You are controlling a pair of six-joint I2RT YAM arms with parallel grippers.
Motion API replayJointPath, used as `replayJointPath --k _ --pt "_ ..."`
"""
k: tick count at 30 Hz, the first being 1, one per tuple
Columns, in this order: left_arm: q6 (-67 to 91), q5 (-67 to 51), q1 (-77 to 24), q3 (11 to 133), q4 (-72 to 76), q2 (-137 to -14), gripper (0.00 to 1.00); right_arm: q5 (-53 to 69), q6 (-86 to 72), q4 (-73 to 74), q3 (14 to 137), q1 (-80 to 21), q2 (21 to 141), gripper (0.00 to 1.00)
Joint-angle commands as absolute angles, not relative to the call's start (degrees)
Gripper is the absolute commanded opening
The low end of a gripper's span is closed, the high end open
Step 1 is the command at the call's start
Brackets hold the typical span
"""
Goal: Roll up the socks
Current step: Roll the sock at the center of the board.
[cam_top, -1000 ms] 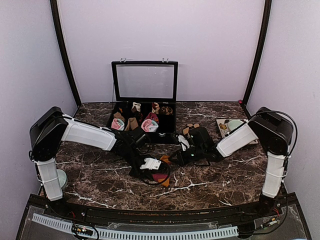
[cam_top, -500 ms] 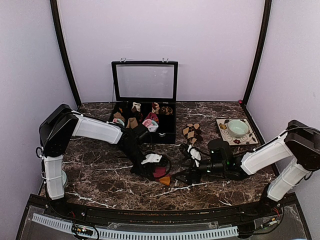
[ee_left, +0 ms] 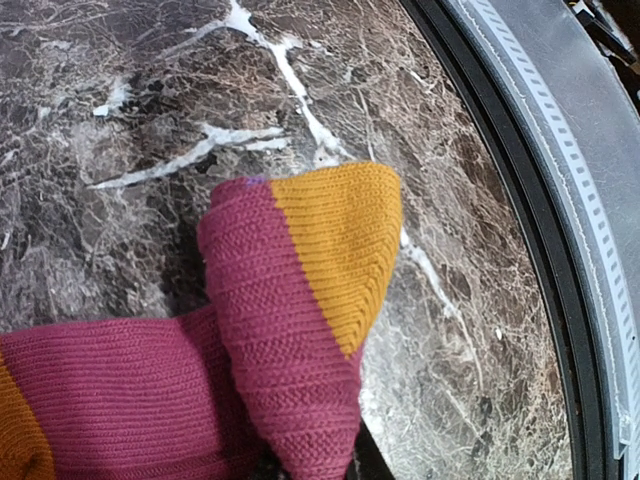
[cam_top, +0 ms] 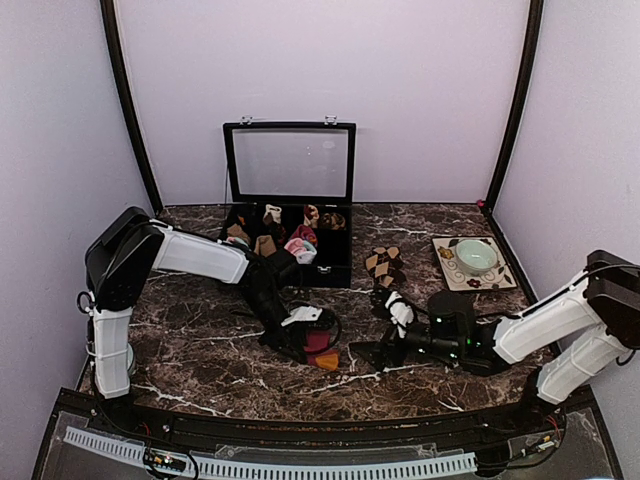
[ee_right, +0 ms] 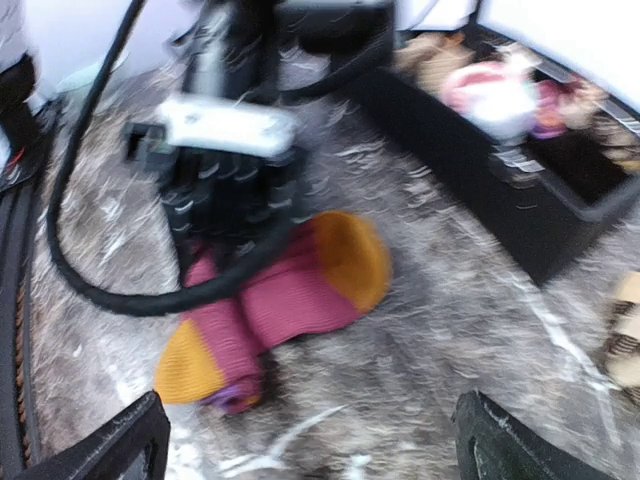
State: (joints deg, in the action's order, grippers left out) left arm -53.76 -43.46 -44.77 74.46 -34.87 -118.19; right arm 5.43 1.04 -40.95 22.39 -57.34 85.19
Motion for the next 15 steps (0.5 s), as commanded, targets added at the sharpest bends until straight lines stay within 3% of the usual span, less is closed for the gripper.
replayJointPath --k 1,4,7,11,15 --pt "-53.27 -42.01 -44.45 74.37 -39.7 -119.79 0.01 -10.47 -13.44 -57.95 14.77 -56.44 80.21 0.99" --pt "-53.21 -42.01 -44.07 74.74 -39.97 -120.01 0.01 -4.11 -6.4 -51.34 17.64 -56.51 80.27 0.99" --pt "-53.19 -44.06 -43.87 75.17 -40.45 -120.38 0.01 5.34 2.06 -53.92 17.04 -57.21 82.96 0.99" --pt "-53.32 -44.51 -43.69 75.58 -41.08 -120.66 0.01 15.27 7.89 -48.3 21.35 -57.78 87.44 0.88" --pt "-53.3 -44.91 -43.38 75.83 -41.4 -120.66 0.01 21.88 11.35 -48.72 24.98 -57.92 93.27 0.68"
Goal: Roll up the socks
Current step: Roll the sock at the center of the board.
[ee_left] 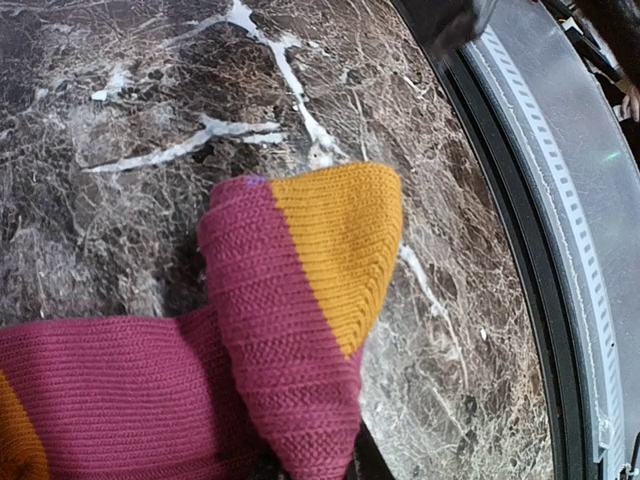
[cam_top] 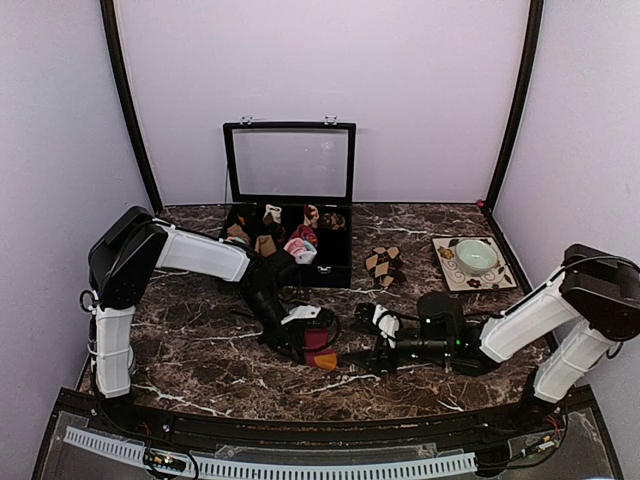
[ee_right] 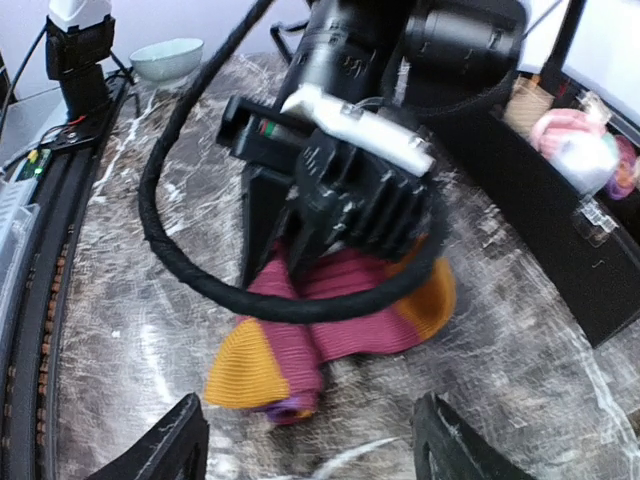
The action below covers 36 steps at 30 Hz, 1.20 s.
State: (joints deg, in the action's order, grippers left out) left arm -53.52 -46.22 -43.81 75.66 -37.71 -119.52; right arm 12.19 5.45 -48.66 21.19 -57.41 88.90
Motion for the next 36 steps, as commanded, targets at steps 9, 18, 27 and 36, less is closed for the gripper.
replayJointPath --k 9,18,27,36 --pt "-53.28 -45.09 -42.98 76.14 -41.98 -120.65 0.02 27.07 15.66 -44.6 34.44 -58.45 101.95 0.55" --pt "-53.15 -45.07 -42.89 76.18 -41.83 -120.63 0.02 25.74 19.83 -37.65 38.82 -58.45 107.74 0.44" --pt "-51.81 -44.15 -42.87 76.11 -41.85 -120.21 0.34 24.32 18.73 -37.76 40.0 -58.48 109.27 0.05" --pt "-50.81 -45.88 -38.91 75.7 -46.46 -112.38 0.99 25.11 15.61 -32.95 39.54 -58.51 108.27 0.0"
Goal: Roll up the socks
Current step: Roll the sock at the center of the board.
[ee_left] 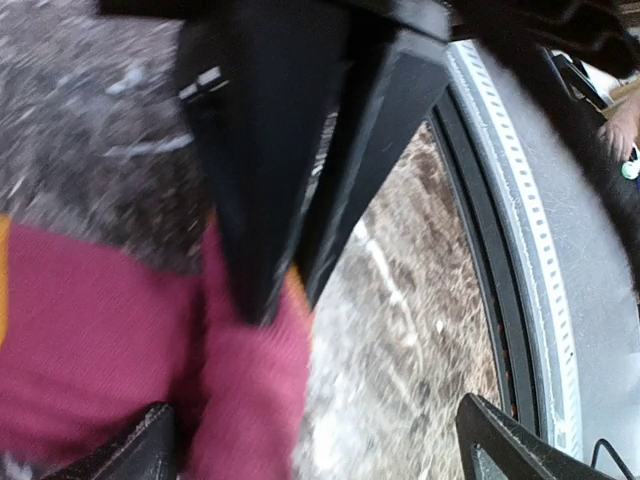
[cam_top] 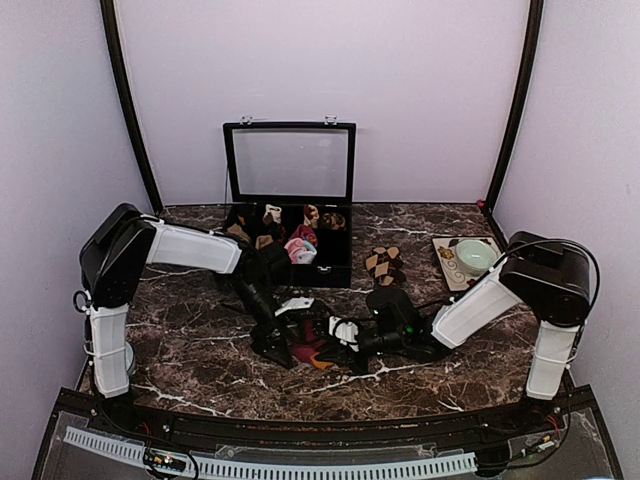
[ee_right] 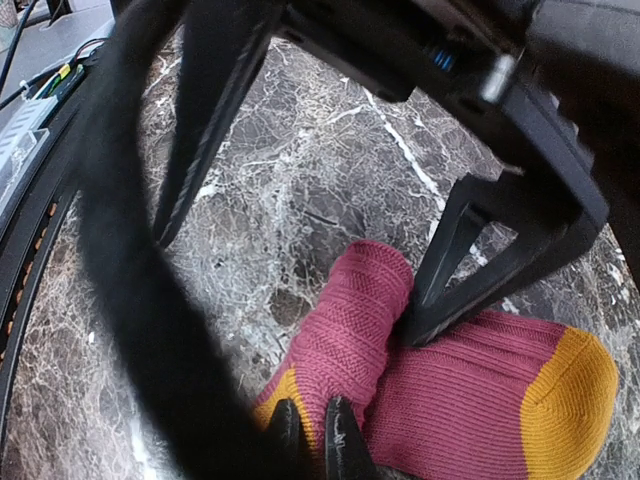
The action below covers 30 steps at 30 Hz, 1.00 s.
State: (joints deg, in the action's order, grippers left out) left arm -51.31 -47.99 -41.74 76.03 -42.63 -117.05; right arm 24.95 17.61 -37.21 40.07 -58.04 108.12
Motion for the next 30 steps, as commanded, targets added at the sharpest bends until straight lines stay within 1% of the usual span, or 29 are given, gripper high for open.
replayJointPath --k 1,7,10,14,18,22,26,28,29,30 --pt "-50.86 -46.03 -38.12 75.48 -46.69 -111.31 0.99 24.96 15.31 -32.0 39.77 -58.49 108.15 0.0" --pt "-50.22 -45.92 -36.05 74.7 -45.7 -109.17 0.99 26.0 10.98 -29.18 41.46 -58.38 108.13 0.0" --pt "-51.08 -46.79 -36.12 72.92 -43.68 -108.02 0.99 28.11 6.55 -25.62 45.59 -57.82 110.77 0.0" --pt "-51.54 -43.16 -36.63 69.17 -38.42 -105.38 0.99 30.78 -1.45 -22.48 49.51 -56.45 115.1 0.0" --pt "-51.74 -38.66 -36.64 66.38 -35.47 -102.93 0.99 31.76 -9.14 -23.57 50.08 -54.54 117.1 0.0" --pt "-53.51 -38.59 -36.89 63.99 -34.69 -100.74 0.99 32.69 -17.22 -23.47 51.06 -52.31 118.61 0.0" --pt "-53.35 -37.38 -38.72 60.92 -30.62 -97.33 0.99 31.81 -26.39 -23.45 51.76 -51.12 119.28 0.0" --pt "-53.79 -36.49 -40.43 60.7 -30.27 -96.55 0.97 30.84 -31.4 -24.26 51.31 -50.86 119.11 0.0" --pt "-53.89 -36.27 -41.23 60.5 -29.88 -96.18 0.93 30.65 -33.83 -24.77 51.01 -50.76 119.03 0.0" --pt "-53.97 -36.02 -42.02 60.11 -29.4 -95.77 0.91 30.55 -35.96 -25.31 50.75 -50.76 119.05 0.0"
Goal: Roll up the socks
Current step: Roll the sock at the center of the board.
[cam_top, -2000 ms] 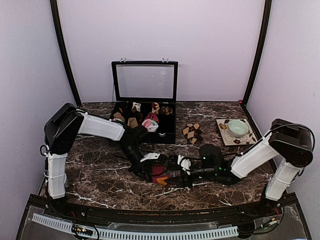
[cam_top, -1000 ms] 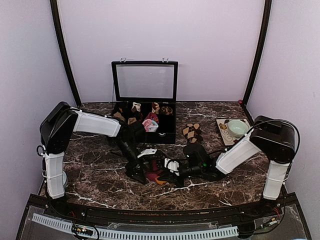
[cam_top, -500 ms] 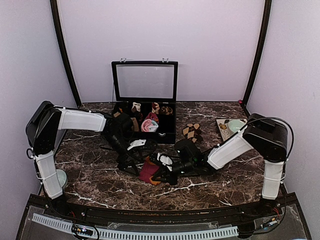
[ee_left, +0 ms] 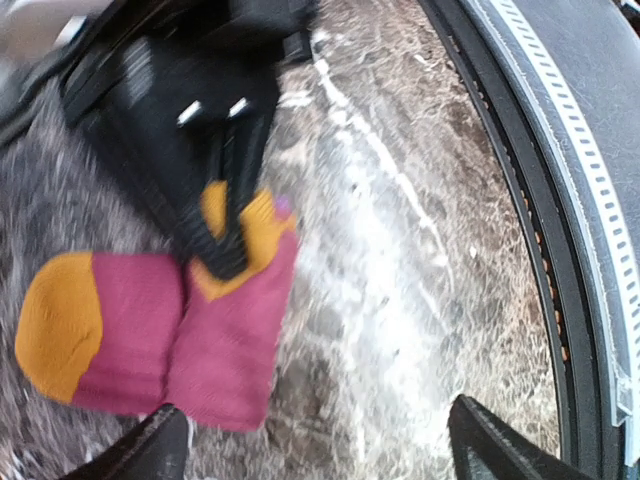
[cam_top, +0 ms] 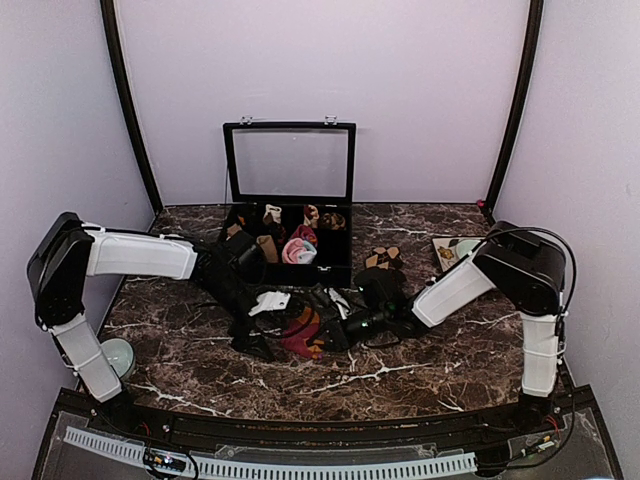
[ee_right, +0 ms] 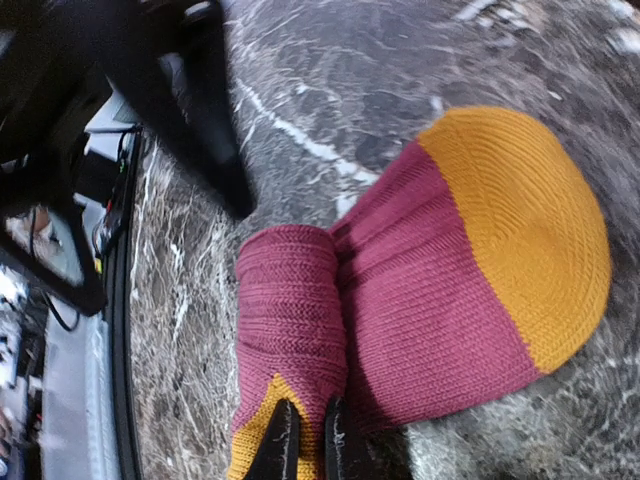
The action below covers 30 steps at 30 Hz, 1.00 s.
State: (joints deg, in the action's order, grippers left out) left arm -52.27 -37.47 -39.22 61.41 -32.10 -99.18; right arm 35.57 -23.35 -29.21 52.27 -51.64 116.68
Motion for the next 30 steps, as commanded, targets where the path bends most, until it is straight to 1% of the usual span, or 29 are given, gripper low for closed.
replayJointPath --k 1,6,12,23,30 --pt "-53.82 -35.65 -42.74 59.45 -28.36 -95.45 0.88 30.67 -38.05 -25.58 50.55 -50.72 119.27 0.0" --pt "-53.29 -32.04 -45.6 58.08 -24.57 -96.09 0.7 32.74 -42.95 -22.18 53.17 -50.73 121.34 0.0" --pt "-53.62 -24.95 -48.05 60.2 -20.86 -99.77 0.68 33.92 -44.91 -19.11 55.56 -50.73 122.19 0.0" --pt "-56.0 -17.57 -49.48 58.82 -16.93 -101.11 0.64 36.21 -48.89 -21.36 55.0 -50.37 123.77 0.0" --pt "-56.28 -14.54 -49.57 58.19 -17.66 -103.9 0.58 37.11 -50.33 -23.79 53.65 -49.92 123.84 0.0"
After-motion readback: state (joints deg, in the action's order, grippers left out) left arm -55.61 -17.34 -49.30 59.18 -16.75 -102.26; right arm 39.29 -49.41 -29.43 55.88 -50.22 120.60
